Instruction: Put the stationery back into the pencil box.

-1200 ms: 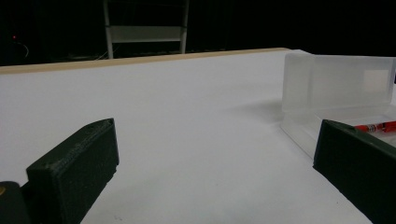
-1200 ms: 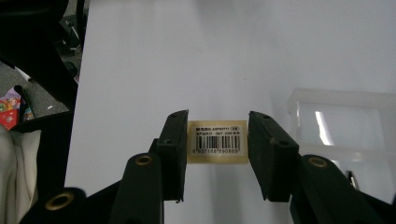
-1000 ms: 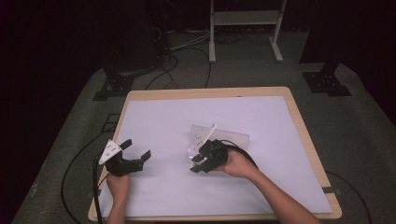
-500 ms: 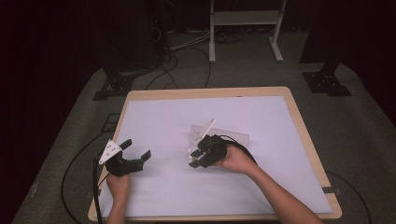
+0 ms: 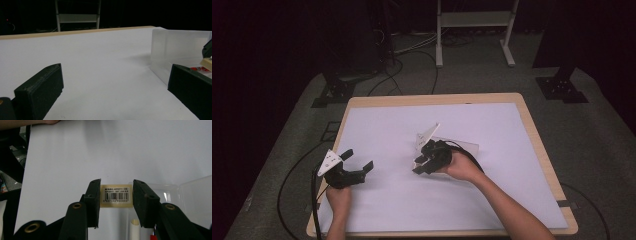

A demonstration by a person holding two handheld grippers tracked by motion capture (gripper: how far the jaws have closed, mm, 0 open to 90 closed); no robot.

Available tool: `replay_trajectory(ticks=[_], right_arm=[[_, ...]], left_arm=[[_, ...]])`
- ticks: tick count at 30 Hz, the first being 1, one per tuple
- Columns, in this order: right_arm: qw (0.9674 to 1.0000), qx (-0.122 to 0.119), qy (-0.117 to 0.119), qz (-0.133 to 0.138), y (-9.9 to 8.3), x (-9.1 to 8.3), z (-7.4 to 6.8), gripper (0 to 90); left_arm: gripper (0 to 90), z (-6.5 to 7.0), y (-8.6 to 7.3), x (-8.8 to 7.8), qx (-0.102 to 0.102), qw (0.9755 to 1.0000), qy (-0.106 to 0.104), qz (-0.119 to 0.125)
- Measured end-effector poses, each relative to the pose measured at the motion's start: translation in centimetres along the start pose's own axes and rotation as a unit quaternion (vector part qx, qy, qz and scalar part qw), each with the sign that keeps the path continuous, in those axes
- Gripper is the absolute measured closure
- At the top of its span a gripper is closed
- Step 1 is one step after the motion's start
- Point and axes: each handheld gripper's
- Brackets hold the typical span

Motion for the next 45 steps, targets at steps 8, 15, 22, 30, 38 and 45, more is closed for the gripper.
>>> replay_trajectory(ticks=[8,15,22,30,38,45], right_arm=[[0.9999,0.012,-0.005,0.001,0.0,0.3,0.8,58.5],[0.9997,0.02,-0.011,0.005,-0.1,0.4,1.5,58.6],[0.9996,0.024,-0.015,0.003,0.1,0.5,2.0,58.6],[0.9995,0.025,-0.018,0.002,0.4,0.7,2.4,58.5],[0.9994,0.031,-0.016,-0.004,0.4,1.6,3.0,58.5],[0.9993,0.033,-0.015,-0.013,0.4,2.4,3.5,58.5]], left_arm=[[0.0,0.0,0.0,0.0,0.001,1.0,0.001,0.0],[0.0,0.0,0.0,0.0,0.001,1.0,0.001,0.0],[0.0,0.0,0.0,0.0,0.001,1.0,0.001,0.0],[0.0,0.0,0.0,0.0,0.0,1.0,0.0,0.0],[0.0,0.0,0.0,0.0,0.001,1.0,0.0,0.0],[0.0,0.0,0.0,0.0,0.0,1.0,0.0,0.0]])
Point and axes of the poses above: each handheld gripper's, and its own axes: x roughly forward along the jaws, y roughly out of its top, z roughly to its right, and after that the axes turned 13 degrees about -z, right-handed
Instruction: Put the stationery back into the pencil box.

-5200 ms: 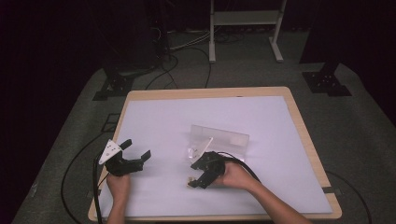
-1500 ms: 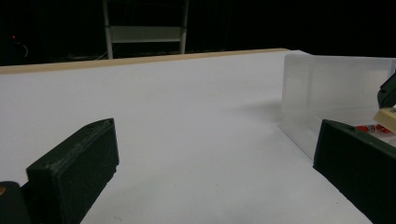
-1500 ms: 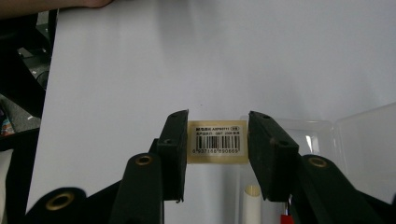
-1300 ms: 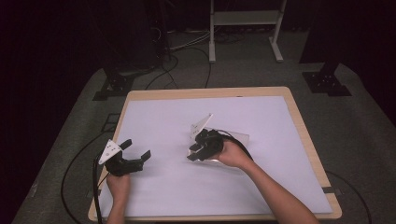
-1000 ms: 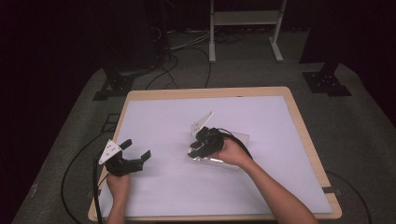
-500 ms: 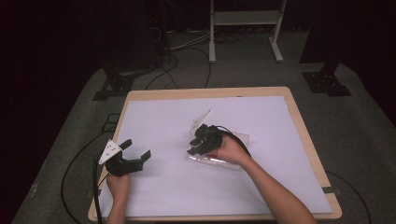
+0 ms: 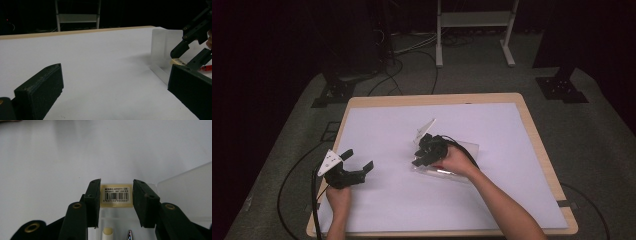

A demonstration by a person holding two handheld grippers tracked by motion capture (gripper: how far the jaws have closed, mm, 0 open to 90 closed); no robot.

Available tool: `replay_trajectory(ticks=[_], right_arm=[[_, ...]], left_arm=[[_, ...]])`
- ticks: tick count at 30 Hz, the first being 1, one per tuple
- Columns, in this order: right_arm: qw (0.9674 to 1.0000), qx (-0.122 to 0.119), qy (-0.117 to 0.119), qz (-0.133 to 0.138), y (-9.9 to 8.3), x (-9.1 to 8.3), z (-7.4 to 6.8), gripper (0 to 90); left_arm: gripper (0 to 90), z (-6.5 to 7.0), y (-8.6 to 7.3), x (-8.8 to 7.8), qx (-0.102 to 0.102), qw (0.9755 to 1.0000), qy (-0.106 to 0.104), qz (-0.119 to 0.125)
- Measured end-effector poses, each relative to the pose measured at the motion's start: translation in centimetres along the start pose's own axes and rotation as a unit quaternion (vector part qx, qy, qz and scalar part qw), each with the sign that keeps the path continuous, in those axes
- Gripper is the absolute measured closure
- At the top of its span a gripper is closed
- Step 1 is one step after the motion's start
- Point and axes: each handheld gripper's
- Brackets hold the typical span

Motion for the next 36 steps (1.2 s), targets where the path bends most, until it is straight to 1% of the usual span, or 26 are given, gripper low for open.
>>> replay_trajectory(ticks=[7,26,28,36], right_arm=[[1.0,0.007,0.001,-0.004,-0.1,0.6,0.4,58.4],[0.9999,0.015,0.005,-0.006,-0.3,1.2,0.9,58.3],[0.9998,0.017,0.005,-0.009,-0.4,1.2,0.9,58.3],[0.9997,0.02,0.009,-0.009,-0.4,1.4,1.0,58.2]], left_arm=[[0.0,0.0,0.0,0.0,0.0,1.0,0.0,0.0],[0.0,0.0,0.0,0.0,0.0,1.0,0.001,0.0],[0.0,0.0,0.0,0.0,0.0,1.0,0.001,0.0],[0.0,0.0,0.0,0.0,0.001,1.0,0.001,0.0]])
Point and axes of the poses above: each handheld gripper's, and its own axes: x roughly forward along the jaws, y roughly out of its top, z roughly to its right, and after that the axes turned 13 degrees about -z, right-handed
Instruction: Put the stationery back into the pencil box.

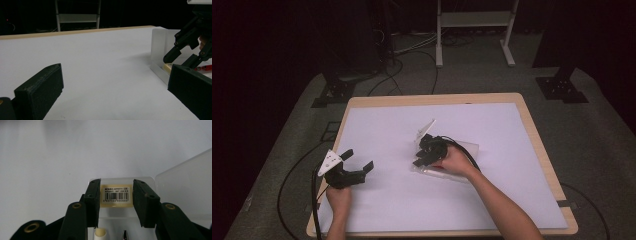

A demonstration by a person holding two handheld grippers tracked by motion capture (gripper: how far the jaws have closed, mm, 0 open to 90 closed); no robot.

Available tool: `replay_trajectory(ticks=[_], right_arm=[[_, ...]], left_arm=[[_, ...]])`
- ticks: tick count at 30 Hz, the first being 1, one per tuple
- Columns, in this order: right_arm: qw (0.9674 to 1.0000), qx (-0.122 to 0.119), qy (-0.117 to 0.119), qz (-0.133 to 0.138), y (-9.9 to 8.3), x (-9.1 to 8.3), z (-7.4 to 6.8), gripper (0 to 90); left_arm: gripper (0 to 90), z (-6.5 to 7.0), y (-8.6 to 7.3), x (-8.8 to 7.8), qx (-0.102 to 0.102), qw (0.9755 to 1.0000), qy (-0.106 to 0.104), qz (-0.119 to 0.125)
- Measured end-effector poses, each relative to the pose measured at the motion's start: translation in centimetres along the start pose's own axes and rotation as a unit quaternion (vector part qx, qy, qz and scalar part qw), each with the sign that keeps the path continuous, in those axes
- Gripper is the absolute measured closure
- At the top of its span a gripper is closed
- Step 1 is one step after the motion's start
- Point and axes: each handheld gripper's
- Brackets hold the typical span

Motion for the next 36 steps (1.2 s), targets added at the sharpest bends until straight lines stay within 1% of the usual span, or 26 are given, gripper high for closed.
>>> replay_trajectory(ticks=[14,27,36], right_arm=[[1.0,-0.001,0.003,0.003,-0.02,0.12,0.09,57.7],[1.0,-0.002,0.001,0.002,-0.07,0.01,0.09,56.8],[0.9998,-0.007,0.002,0.02,-0.18,-0.76,-0.17,54.8]], left_arm=[[0.0,0.01,0.0,-0.01,0.0,1.0,0.0,0.0],[0.0,0.0,0.0,-0.01,-0.001,1.0,0.0,0.0],[0.0,0.01,0.0,0.01,-0.001,1.0,0.001,0.0]])
Point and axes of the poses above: each handheld gripper's, and its own axes: x roughly forward along the jaws, y roughly out of its top, z roughly to its right, and after that the axes turned 13 degrees about -z, right-handed
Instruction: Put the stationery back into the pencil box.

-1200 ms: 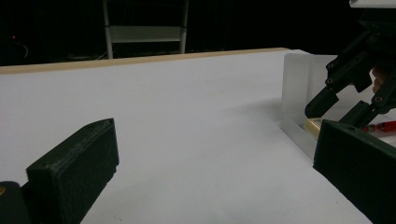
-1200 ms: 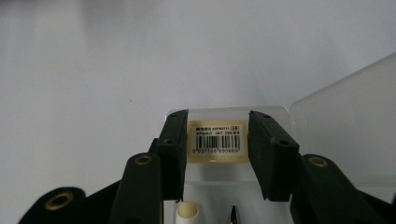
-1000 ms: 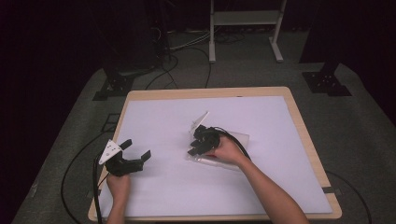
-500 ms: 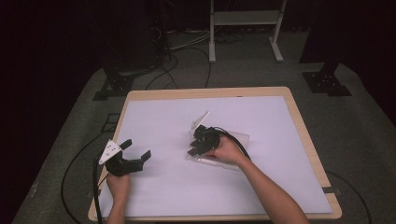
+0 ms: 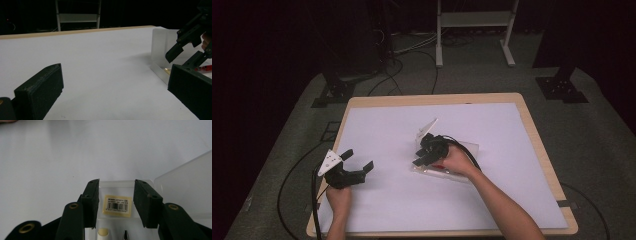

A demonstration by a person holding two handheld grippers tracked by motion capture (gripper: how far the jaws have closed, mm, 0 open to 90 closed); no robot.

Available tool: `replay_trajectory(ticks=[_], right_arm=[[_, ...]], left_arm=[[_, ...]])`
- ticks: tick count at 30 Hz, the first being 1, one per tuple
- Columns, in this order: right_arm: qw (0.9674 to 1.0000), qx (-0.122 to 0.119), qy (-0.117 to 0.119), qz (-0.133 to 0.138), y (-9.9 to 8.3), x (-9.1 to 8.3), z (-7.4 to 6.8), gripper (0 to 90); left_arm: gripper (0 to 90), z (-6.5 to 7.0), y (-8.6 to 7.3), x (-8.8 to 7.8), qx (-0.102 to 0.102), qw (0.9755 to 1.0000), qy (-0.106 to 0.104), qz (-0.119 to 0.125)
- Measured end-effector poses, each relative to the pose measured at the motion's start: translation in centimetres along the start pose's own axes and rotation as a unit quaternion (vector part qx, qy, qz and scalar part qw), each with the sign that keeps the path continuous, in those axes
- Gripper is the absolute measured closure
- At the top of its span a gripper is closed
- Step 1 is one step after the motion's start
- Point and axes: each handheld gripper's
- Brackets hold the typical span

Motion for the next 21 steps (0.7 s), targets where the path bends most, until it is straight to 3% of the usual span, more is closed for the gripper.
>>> replay_trajectory(ticks=[10,21], right_arm=[[0.9998,-0.001,0.008,0.016,-0.6,-1.2,-0.6,50.5],[0.9994,0.0,0.01,0.033,-2.5,-3.0,-1.4,46.8]], left_arm=[[0.0,0.0,0.0,0.0,-0.001,1.0,0.001,-0.001],[0.0,0.0,0.0,0.0,0.0,1.0,0.0,0.0]])
Point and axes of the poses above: each handheld gripper's, and its own axes: x roughly forward along the jaws, y roughly out of its top, z roughly to its right, and after that the axes turned 13 degrees about -z, right-handed
